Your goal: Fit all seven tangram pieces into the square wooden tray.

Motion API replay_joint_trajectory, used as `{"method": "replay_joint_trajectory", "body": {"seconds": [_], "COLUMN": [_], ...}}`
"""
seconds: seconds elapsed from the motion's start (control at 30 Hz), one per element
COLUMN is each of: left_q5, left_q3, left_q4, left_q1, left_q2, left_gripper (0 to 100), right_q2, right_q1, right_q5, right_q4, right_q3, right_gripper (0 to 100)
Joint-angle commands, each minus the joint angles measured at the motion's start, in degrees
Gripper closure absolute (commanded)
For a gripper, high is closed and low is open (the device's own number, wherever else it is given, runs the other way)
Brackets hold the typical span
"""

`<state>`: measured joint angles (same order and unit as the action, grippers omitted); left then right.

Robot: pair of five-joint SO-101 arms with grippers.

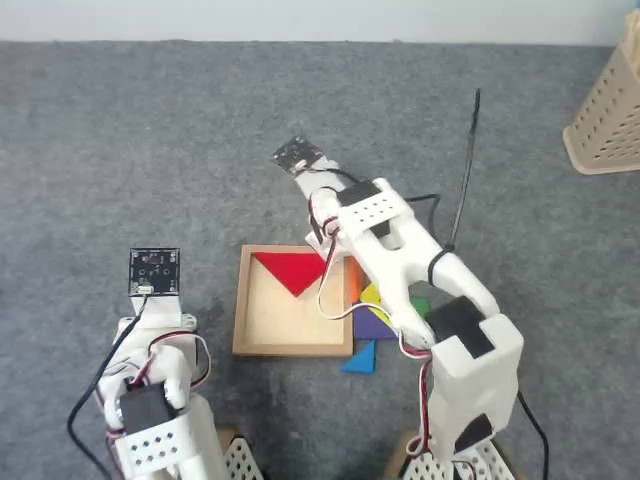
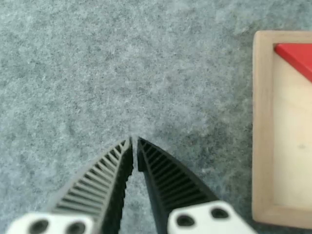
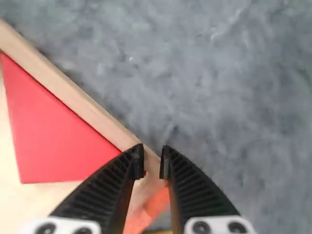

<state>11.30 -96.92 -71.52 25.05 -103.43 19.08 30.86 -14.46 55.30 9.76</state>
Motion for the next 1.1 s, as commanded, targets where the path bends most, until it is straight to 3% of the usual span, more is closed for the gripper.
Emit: {"method": "replay_joint_trajectory", "body": {"seconds": [0.0, 0.23, 0.4, 0.57, 1.07], "left_q5": [0.26, 0.26, 0.26, 0.26, 0.26], "left_q3": [0.4, 0.4, 0.4, 0.4, 0.4], "left_q4": [-0.44, -0.44, -0.44, -0.44, -0.44], "left_q1": [0.26, 0.26, 0.26, 0.26, 0.26], "left_q2": [-0.79, -0.79, -0.79, -0.79, -0.79], "left_gripper": [99, 99, 99, 99, 99], "right_q2": [-8.84, -22.2, -23.34, -23.34, -13.49], "right_q1": [-1.54, 1.01, 2.77, 3.82, -12.79], "right_q5": [3.16, 4.84, 5.63, 5.63, 8.44], "right_q4": [4.79, 1.45, 0.84, 0.31, -1.54], "right_q3": [-0.7, 13.01, 19.6, 21.01, 13.45], "right_gripper": [93.1, 91.6, 82.4, 82.0, 85.3]}}
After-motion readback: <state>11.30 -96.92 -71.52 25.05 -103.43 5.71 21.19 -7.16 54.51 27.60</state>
